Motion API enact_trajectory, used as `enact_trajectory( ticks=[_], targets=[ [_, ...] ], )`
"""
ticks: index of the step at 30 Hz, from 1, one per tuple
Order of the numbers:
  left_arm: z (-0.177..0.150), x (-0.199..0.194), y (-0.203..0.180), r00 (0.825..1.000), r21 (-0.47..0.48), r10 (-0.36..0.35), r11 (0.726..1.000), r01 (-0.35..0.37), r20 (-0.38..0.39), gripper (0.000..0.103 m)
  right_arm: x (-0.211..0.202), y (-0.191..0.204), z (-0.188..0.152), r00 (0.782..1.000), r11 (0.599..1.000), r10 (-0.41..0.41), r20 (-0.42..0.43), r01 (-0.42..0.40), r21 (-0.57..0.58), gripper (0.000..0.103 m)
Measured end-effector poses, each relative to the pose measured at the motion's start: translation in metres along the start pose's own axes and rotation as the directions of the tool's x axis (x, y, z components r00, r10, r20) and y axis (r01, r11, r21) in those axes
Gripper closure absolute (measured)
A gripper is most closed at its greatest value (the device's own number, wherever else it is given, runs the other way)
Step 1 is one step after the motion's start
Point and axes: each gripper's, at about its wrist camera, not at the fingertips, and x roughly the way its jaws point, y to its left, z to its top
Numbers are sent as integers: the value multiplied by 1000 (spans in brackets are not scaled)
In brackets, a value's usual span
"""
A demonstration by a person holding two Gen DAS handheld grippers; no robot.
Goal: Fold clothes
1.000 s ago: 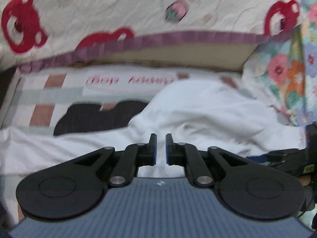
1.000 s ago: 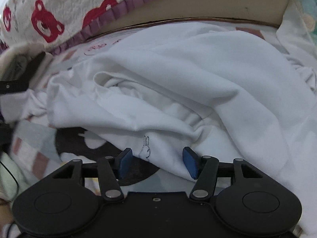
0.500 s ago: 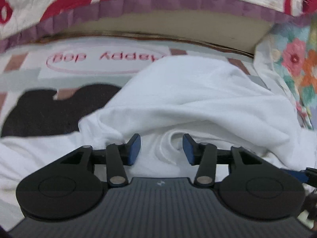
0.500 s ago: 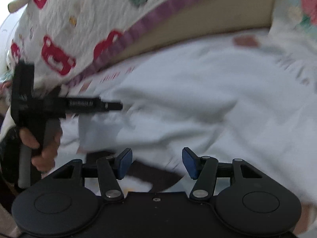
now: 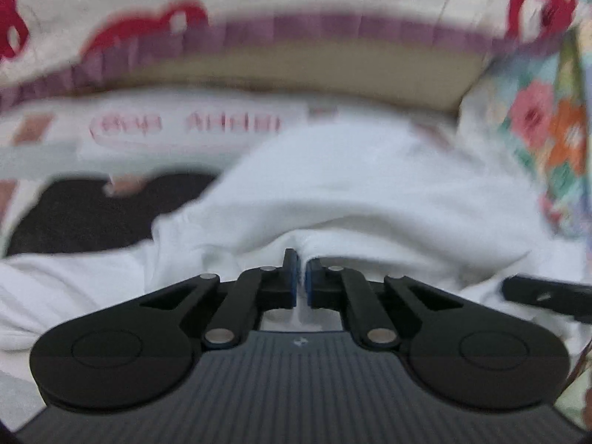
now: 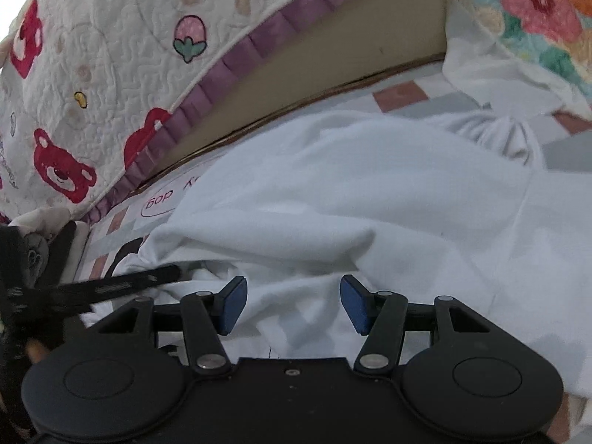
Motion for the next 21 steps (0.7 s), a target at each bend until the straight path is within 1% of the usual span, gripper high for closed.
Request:
enact_trajectory(
  ticks=[1, 3, 5, 7, 8, 9, 11, 12, 15, 17, 18, 20, 21],
  targets=[
    [-2, -19, -4, 998, 16, -4, 1000, 3, 58, 99, -3, 2, 1, 1000, 1000, -15, 7, 15, -20, 41],
    [-6, -56, -13, 985, 49, -13, 999, 5, 172, 99, -10, 6, 2, 999, 997, -23, 22, 25, -67, 41],
    [-6, -81, -19, 975, 64, -9, 998, -6, 224, 99, -14, 9, 0, 1000, 993, -1, 21, 3, -114, 41],
    [-9, -100, -25, 962, 86, -33, 996, 10, 272, 99, -13, 12, -4, 1000, 989, 26, 11, -24, -145, 41],
    [-11, -109, -27, 954, 97, -45, 995, 17, 296, 99, -12, 14, -7, 1000, 988, 27, 11, -25, -152, 41],
    [-15, -117, -32, 946, 121, -47, 993, 8, 321, 99, -11, 16, -10, 1000, 988, 20, 20, -16, -155, 41],
    [-20, -129, -40, 940, 145, -25, 989, -27, 340, 99, -14, 23, -14, 999, 987, 11, 49, -3, -161, 40],
    [-18, -132, -41, 942, 138, -20, 990, -28, 336, 99, -14, 27, -16, 998, 985, 11, 56, -1, -172, 36],
    [-21, -137, -34, 946, 89, -48, 996, 20, 320, 99, -12, 39, -23, 998, 977, -15, 57, 27, -212, 34],
    [-24, -137, -30, 951, 71, -72, 996, 53, 301, 99, -13, 46, -28, 998, 976, -20, 67, 34, -215, 34],
    [-25, -136, -28, 953, 69, -85, 995, 68, 290, 99, -14, 48, -30, 997, 978, -11, 73, 25, -206, 34],
    [-29, -137, -27, 953, 68, -89, 995, 72, 289, 99, -15, 48, -31, 997, 987, 43, 71, -31, -161, 34],
    [-30, -137, -26, 953, 68, -91, 995, 74, 288, 99, -11, 49, -30, 997, 988, 35, 63, -25, -155, 34]
  ],
)
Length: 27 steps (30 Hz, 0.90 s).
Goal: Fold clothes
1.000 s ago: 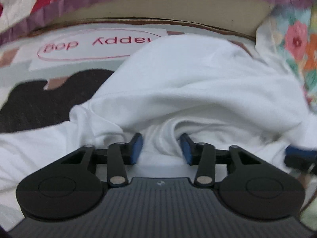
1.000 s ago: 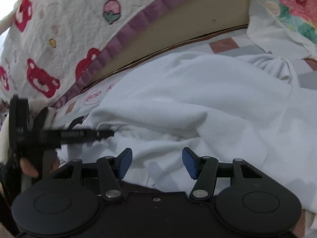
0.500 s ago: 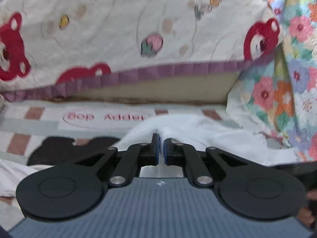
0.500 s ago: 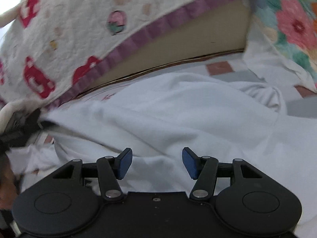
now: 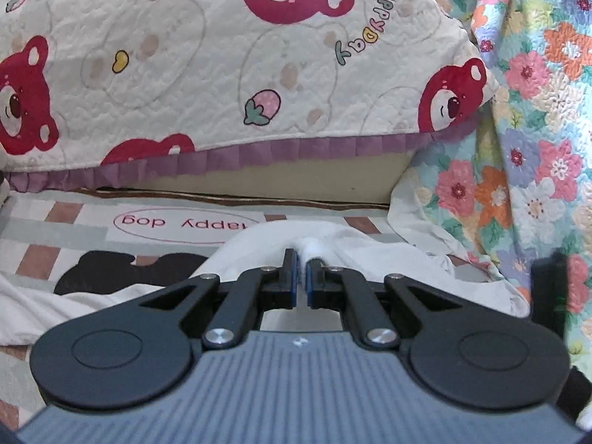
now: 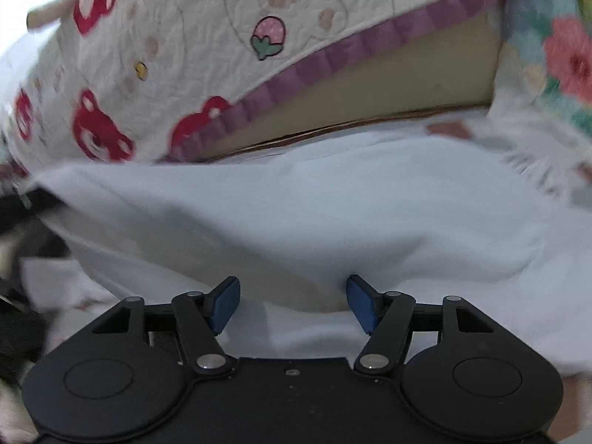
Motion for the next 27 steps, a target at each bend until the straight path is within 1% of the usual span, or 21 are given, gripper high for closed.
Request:
enact_trajectory(
  ticks=[1, 2, 3, 4, 5, 7, 8, 10, 11, 12, 14, 15, 18, 20, 21, 23, 24, 25, 26, 27],
  targets=[
    [-2, -1, 1, 1000, -1, -2, 1000, 2, 0, 99, 4, 1, 0, 1000, 1000, -27, -4, 27, -5, 34],
    [-2, -2, 0, 1000, 0, -2, 1000, 2, 9, 99, 10, 3, 0, 996, 995, -91, 3, 91, -27, 34],
    [-3, -2, -2, 1000, 4, 12, 1000, -12, 8, 99, 17, 3, 0, 988, 987, -156, 12, 156, -44, 34],
    [-4, -2, -3, 1000, 8, 26, 1000, -26, 8, 99, 25, 1, -1, 979, 978, -202, 16, 202, -54, 34],
    [-6, 0, -5, 999, 16, 46, 999, -45, -7, 99, 34, -3, -2, 973, 971, -232, -1, 231, -66, 32],
    [-10, 3, -6, 997, 18, 70, 997, -70, -15, 99, 56, -15, -6, 958, 961, -272, -94, 264, -86, 31],
    [-11, 4, -5, 997, 15, 75, 997, -75, -17, 99, 60, -21, -9, 954, 961, -274, -120, 269, -60, 30],
    [-14, 4, -2, 997, 3, 77, 997, -77, -20, 99, 53, -27, -13, 963, 967, -256, -86, 254, -31, 34],
    [-15, 5, 0, 997, -5, 73, 997, -73, -22, 99, 50, -25, -15, 963, 965, -258, -77, 253, -69, 59],
    [-16, 6, 3, 997, -17, 71, 997, -71, -28, 99, 46, -23, -17, 964, 960, -260, -54, 253, -117, 93],
    [-17, 6, 8, 997, -37, 69, 997, -71, -35, 99, 32, -16, -19, 957, 939, -290, -1, 284, -196, 95],
    [-16, 6, 11, 997, -45, 70, 996, -71, -35, 99, 21, -13, -18, 958, 936, -286, 19, 284, -207, 95],
    [-15, 4, 20, 998, -81, 58, 995, -60, -34, 99, -21, -11, -16, 979, 961, -191, 70, 201, -191, 95],
    [-14, 3, 27, 998, -115, 44, 992, -48, -35, 99, -49, -10, -15, 994, 979, -90, 70, 101, -179, 95],
    [-15, 3, 31, 999, -137, 29, 990, -34, -40, 99, -60, -11, -15, 997, 985, -46, 62, 55, -161, 95],
    [-19, 5, 36, 999, -164, 4, 986, -13, -54, 99, -77, -18, -19, 999, 995, -3, 33, 6, -100, 95],
    [-22, 6, 37, 998, -168, -18, 986, 7, -63, 99, -82, -22, -19, 1000, 998, 2, 28, 0, -61, 95],
    [-24, 7, 38, 997, -172, -39, 985, 26, -72, 99, -88, -27, -21, 999, 1000, 25, 37, -25, -10, 95],
    [-26, 8, 37, 995, -165, -56, 985, 42, -77, 99, -98, -35, -23, 994, 995, 79, 74, -83, 59, 95],
    [-27, 8, 38, 992, -167, -64, 985, 46, -106, 99, -107, -42, -25, 985, 982, 129, 114, -143, 126, 94]
  ],
)
